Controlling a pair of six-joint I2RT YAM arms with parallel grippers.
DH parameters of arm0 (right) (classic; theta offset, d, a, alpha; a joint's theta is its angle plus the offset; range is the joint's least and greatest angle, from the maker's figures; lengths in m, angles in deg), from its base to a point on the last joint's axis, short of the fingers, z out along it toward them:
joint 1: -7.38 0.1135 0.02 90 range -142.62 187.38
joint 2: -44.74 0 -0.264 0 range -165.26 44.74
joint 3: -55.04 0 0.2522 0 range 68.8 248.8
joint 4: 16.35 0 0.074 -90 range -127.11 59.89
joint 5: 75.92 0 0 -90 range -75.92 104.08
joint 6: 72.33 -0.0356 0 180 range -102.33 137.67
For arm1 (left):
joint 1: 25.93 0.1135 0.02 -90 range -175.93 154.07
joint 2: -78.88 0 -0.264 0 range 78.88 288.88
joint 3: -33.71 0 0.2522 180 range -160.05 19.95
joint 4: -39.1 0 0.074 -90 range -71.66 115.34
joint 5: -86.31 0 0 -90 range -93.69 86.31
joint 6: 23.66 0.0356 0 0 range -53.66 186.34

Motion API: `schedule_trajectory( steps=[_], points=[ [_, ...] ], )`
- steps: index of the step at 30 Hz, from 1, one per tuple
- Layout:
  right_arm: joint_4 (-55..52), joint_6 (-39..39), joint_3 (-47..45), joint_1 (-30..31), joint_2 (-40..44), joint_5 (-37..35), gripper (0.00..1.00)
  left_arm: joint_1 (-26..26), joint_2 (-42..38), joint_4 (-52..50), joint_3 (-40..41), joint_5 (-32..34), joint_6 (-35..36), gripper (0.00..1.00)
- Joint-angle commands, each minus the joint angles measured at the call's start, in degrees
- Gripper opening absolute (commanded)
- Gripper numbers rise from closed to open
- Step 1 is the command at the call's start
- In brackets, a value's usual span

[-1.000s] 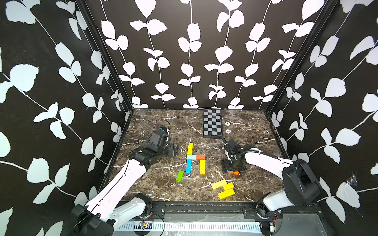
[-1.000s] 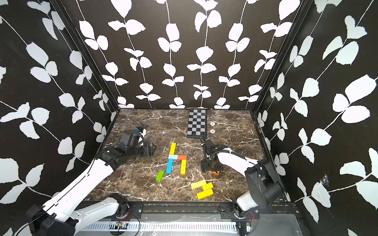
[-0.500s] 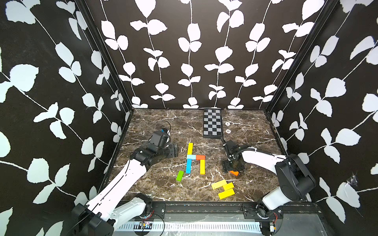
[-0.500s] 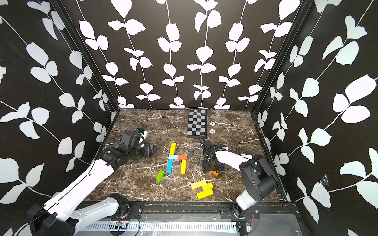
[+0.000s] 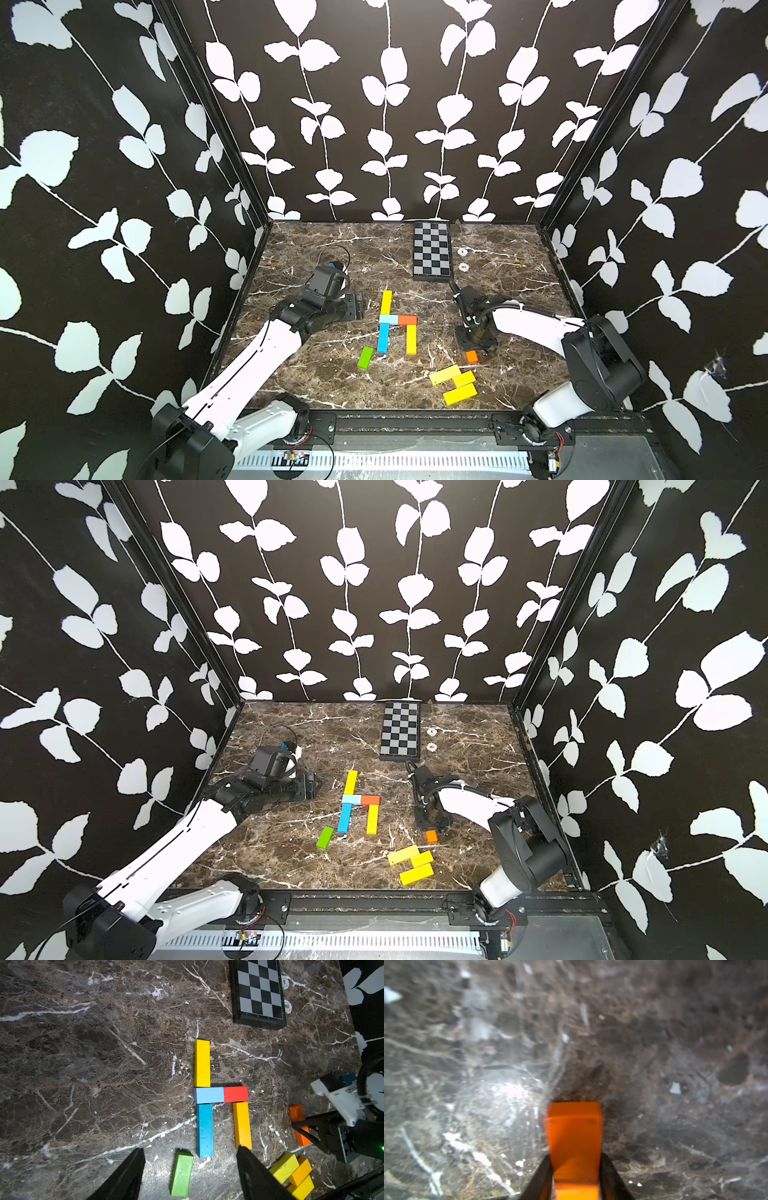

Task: Assemble the letter h with building blocks
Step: Pick up the building block from the center of the board, then place the building block at the center of the board.

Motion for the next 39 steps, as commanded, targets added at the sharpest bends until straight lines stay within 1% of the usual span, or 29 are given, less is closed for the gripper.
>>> schedule_trajectory(
  steps=[1, 4, 8, 9, 11, 14, 16, 20, 27, 34, 37, 39],
  points=[
    [-1.0, -0.6, 5.1, 0.5, -1.7, -1.8, 0.26, 0.1, -0.4, -0.5, 0.2, 1.2, -0.3, 0.73],
    [-1.4, -2.5, 10.3, 2.0, -4.7, -2.1, 0.22, 0.0, -0.4, -1.9, 0.0, 2.7, -0.6, 0.73],
    [-2.6, -8.2, 17.7, 5.4, -10.8, -4.5, 0.22, 0.1, 0.4, -2.6, 0.3, 3.3, -1.0, 0.73],
    [-3.5, -10.4, 19.6, 5.8, -12.8, -4.9, 0.22, 0.2, 0.6, -2.9, 0.2, 3.4, -1.1, 0.73],
    [-2.7, -13.3, 21.7, 6.1, -16.0, -3.5, 0.22, 0.2, 0.7, -3.0, 0.3, 3.1, -1.2, 0.73],
    [-3.9, -15.9, 24.8, 6.3, -19.4, -5.0, 0.22, 0.3, 1.1, -3.8, 0.1, 3.0, -0.9, 0.73],
    [-4.1, -15.9, 25.7, 6.3, -20.6, -5.7, 0.22, 0.4, 1.1, -4.3, 0.1, 3.0, -0.8, 0.73],
    [-7.6, -15.0, 31.5, 5.8, -23.4, -6.9, 0.23, 0.4, 1.3, -4.2, 0.9, 2.6, -0.8, 0.73],
    [-9.3, -15.1, 35.6, 3.0, -27.0, -4.8, 0.23, 0.5, 1.9, -3.1, 2.0, 1.8, -1.2, 0.73],
    [-11.0, -12.9, 39.3, 2.3, -30.3, -4.6, 0.23, 0.5, 2.3, -2.3, 3.4, 0.8, -1.8, 0.72],
    [-10.6, -12.4, 39.5, 2.0, -31.0, -4.4, 0.25, 0.5, 2.3, -1.4, 4.4, 0.2, -2.2, 0.72],
    [-10.6, -12.0, 39.8, 1.7, -31.2, -4.6, 0.28, 0.5, 2.6, -1.0, 5.1, -0.3, -2.5, 0.73]
  ],
)
